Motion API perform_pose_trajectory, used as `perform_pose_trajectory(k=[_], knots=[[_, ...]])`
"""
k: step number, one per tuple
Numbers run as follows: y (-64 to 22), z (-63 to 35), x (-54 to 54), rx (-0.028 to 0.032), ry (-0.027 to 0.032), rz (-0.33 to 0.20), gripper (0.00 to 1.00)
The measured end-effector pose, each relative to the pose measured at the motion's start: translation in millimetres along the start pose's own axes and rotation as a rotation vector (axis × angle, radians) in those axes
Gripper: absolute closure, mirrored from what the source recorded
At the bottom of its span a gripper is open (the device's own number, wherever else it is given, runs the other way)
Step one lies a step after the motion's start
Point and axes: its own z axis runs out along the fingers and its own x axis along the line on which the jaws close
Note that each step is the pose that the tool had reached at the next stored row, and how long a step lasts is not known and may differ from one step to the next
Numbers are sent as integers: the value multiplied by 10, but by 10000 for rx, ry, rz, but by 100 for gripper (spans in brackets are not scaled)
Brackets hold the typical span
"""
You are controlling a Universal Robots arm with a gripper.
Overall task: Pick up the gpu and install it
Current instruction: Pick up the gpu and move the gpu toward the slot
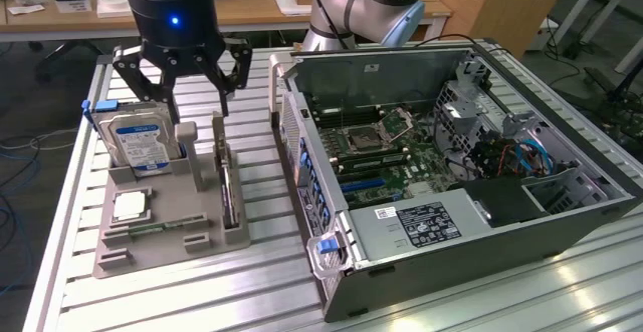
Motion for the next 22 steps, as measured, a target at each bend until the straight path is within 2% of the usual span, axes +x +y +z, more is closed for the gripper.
perform_pose_trajectory(k=[22], knots=[[-20, 116, 4, -21, 0, -1, 35]])
